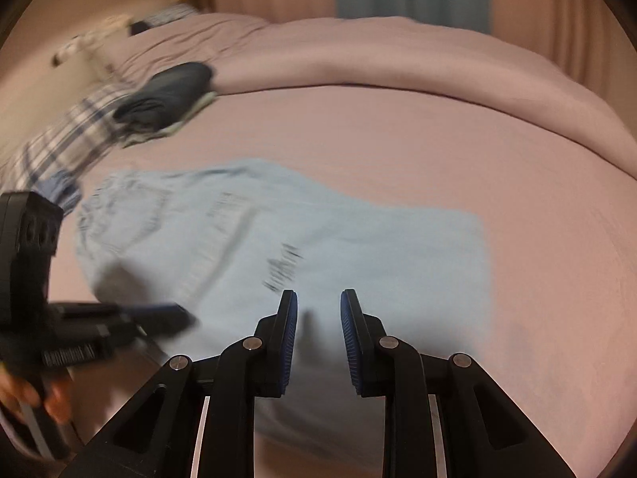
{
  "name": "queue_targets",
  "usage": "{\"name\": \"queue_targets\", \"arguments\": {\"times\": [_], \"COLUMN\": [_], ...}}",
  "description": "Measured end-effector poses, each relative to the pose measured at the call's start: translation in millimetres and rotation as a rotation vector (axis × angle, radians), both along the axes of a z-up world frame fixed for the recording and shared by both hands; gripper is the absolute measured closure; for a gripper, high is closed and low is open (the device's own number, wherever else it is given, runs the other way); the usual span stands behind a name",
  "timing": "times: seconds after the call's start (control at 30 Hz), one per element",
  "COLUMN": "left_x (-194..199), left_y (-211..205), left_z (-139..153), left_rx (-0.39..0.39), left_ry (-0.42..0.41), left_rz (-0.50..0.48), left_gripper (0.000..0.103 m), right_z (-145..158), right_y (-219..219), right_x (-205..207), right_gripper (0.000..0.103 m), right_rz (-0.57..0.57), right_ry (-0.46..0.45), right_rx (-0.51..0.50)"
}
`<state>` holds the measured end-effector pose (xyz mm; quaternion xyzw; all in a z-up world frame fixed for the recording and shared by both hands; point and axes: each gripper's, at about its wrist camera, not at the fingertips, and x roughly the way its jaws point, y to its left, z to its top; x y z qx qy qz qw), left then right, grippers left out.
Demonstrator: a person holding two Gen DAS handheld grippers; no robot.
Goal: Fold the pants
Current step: 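Lower the folded leg onto the jeans and open the left gripper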
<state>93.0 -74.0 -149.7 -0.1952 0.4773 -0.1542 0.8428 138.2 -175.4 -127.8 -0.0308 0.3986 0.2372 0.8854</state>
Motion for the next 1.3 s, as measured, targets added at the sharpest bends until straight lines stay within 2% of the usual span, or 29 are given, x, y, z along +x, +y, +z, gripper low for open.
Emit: {"name": "queue_targets", "arguments": {"times": [0.07, 0.13, 0.2, 0.23, 0.3, 0.37, 0.5, 0.63, 0.73, 0.8, 1.0, 1.07, 1.13, 1.17, 1.23, 1.27, 1.3], "left_x": [-3, -5, -4, -4, -3, -3, -5, -7, -11, -9, -10, -10, -10, -9, -11, -14, -19], "left_y": [-3, 2, 6, 8, 7, 9, 11, 18, 23, 23, 24, 24, 23, 22, 23, 25, 29], "left_z": [-2, -4, -6, -7, -7, -9, -8, -10, -10, -10, -9, -7, -4, -3, 3, 7, 10], "left_rx": [0.009, -0.009, -0.031, -0.036, -0.039, -0.051, -0.070, -0.078, -0.086, -0.091, -0.088, -0.083, -0.072, -0.065, -0.033, -0.008, 0.005], "left_ry": [-0.011, -0.012, -0.004, -0.004, -0.008, -0.008, -0.002, -0.001, 0.002, 0.004, 0.015, 0.014, 0.016, 0.015, -0.003, -0.015, -0.026], "left_rz": [-0.004, -0.005, 0.001, 0.003, -0.004, -0.006, -0.008, -0.009, -0.009, -0.007, -0.007, -0.007, -0.011, -0.012, -0.006, 0.003, 0.011], "left_gripper": [0.100, 0.100, 0.100, 0.100, 0.100, 0.100, 0.100, 0.100, 0.100, 0.100, 0.100, 0.100, 0.100, 0.099, 0.090, 0.067, 0.048], "right_z": [-7, -19, -27, -24, -23, -16, -12, 7, 12, 7, -33, -31, -28, -26, -17, -11, -6], "right_y": [29, 51, 71, 80, 92, 97, 84, 66, 59, 54, 45, 41, 38, 38, 38, 38, 37], "right_x": [15, 22, 26, 28, 34, 44, 54, 39, 20, 5, -55, -74, -79, -79, -77, -75, -71], "right_gripper": [0.078, 0.088, 0.093, 0.096, 0.097, 0.097, 0.098, 0.097, 0.097, 0.097, 0.097, 0.097, 0.097, 0.097, 0.097, 0.097, 0.097], "right_rz": [0.068, 0.129, 0.167, 0.192, 0.197, 0.204, 0.194, 0.163, 0.160, 0.167, 0.196, 0.215, 0.255, 0.255, 0.241, 0.230, 0.219], "right_ry": [0.010, 0.030, 0.043, 0.037, 0.036, 0.033, 0.089, 0.043, 0.037, 0.053, 0.128, 0.098, 0.161, 0.157, 0.113, 0.092, 0.077], "right_rx": [-0.036, -0.069, -0.103, -0.106, -0.129, -0.102, -0.019, 0.056, 0.054, 0.052, -0.031, -0.015, 0.041, 0.047, 0.033, 0.039, 0.065]}}
